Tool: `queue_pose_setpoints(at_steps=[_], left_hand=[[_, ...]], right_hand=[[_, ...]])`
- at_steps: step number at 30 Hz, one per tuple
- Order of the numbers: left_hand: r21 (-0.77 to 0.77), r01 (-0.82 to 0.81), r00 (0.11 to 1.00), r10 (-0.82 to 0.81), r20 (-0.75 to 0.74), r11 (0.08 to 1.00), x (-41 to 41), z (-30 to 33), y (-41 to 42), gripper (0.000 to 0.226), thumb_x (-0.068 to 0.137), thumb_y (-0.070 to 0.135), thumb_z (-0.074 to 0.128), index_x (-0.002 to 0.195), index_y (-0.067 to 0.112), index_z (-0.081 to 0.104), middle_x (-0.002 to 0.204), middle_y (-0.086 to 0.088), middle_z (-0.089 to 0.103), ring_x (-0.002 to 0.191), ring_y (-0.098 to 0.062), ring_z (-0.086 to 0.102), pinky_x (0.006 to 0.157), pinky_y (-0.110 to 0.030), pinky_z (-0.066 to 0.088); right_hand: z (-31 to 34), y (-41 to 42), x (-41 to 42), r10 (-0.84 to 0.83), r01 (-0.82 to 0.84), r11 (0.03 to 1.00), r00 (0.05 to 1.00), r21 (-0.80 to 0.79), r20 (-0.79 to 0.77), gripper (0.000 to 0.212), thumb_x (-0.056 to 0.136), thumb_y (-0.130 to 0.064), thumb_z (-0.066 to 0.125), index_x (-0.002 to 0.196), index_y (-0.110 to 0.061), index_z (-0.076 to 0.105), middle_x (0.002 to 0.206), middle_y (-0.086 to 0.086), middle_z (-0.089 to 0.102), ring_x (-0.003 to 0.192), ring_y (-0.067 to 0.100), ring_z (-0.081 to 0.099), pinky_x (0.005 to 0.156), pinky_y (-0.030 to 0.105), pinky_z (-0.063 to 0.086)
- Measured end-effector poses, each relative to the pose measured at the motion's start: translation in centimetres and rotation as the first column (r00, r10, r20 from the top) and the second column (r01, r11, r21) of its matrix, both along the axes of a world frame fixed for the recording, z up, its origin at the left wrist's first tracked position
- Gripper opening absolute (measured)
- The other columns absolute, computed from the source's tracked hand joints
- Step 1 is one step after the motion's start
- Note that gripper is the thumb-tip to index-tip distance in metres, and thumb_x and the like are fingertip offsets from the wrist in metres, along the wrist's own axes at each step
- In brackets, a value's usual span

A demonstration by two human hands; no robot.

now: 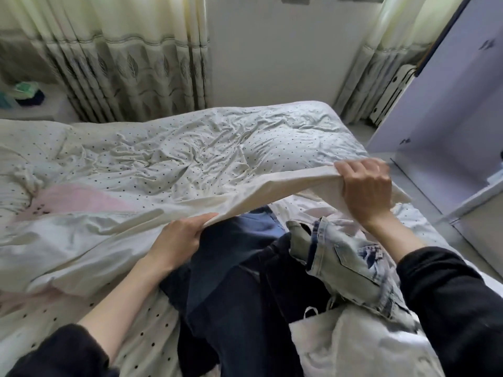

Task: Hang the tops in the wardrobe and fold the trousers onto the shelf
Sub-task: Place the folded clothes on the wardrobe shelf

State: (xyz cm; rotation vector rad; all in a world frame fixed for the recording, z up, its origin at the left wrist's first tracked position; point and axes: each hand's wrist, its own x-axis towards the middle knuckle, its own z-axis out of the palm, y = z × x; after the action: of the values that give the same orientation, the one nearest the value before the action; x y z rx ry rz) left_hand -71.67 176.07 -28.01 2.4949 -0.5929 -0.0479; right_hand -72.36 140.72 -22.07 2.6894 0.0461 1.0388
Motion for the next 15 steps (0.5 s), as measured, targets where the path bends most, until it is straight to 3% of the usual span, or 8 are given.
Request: queue_pose_setpoints(at_steps=[5,7,10,12,15], left_hand=[[0.015,0.093,0.996,-0.093,0.004,0.996,-7.1,-2.7,-1.4,0.059,0.085,-0.008,0.048,0.133,0.026,0.054,0.135,0.004,0.055,0.124,-0.021,0.053,0.096,-0.034,0.046],[0.109,0.128,0.990,-0.120,-0.081,0.986,-10.0,-4.2,-1.7,0.065,0.085,-0.010,0.040,0.137,0.027,0.049,0.142,0.006,0.047,0.132,-0.018,0.044,0.102,-0.033,0.042],[0.262,0.185,0.967,-0.128,-0.220,0.947,-12.9,-6.2,-1.7,0.062,0.090,-0.003,0.037,0.143,0.029,0.039,0.149,0.006,0.039,0.134,-0.018,0.040,0.104,-0.032,0.038],[0.334,0.253,0.943,-0.154,-0.295,0.908,-14.3,-7.0,-2.4,0.058,0.097,0.008,0.038,0.148,0.031,0.023,0.156,0.004,0.023,0.139,-0.018,0.031,0.111,-0.035,0.029],[0.367,0.274,0.942,-0.171,-0.288,0.889,-15.6,-6.8,-5.0,0.065,0.099,0.019,0.042,0.151,0.032,0.004,0.159,0.001,0.000,0.146,-0.021,0.009,0.117,-0.044,0.014]], right_hand=[[-0.6,-1.6,-9.7,-0.012,0.012,1.000,0.993,-0.003,0.122,0.023,0.082,-0.001,0.058,0.099,-0.013,0.070,0.101,0.006,0.071,0.093,0.030,0.064,0.091,0.041,0.033],[-3.4,-1.9,-14.8,-0.017,0.015,0.999,0.999,0.045,0.043,0.026,0.077,-0.004,0.055,0.097,-0.009,0.071,0.099,0.009,0.071,0.087,0.031,0.066,0.088,0.042,0.034],[-8.8,-2.0,-21.5,-0.071,0.105,0.982,0.975,0.159,-0.210,0.042,0.055,0.003,0.058,0.093,-0.009,0.073,0.097,0.010,0.072,0.076,0.030,0.069,0.080,0.042,0.048],[-10.8,-1.8,-24.3,-0.069,0.144,0.969,0.939,0.202,-0.338,0.041,0.058,0.001,0.054,0.093,-0.010,0.073,0.100,0.009,0.073,0.075,0.027,0.071,0.074,0.043,0.053],[-11.1,-1.8,-24.7,-0.070,0.163,0.961,0.925,0.223,-0.374,0.042,0.068,-0.003,0.043,0.097,-0.011,0.072,0.106,0.009,0.071,0.086,0.026,0.070,0.079,0.045,0.053]])
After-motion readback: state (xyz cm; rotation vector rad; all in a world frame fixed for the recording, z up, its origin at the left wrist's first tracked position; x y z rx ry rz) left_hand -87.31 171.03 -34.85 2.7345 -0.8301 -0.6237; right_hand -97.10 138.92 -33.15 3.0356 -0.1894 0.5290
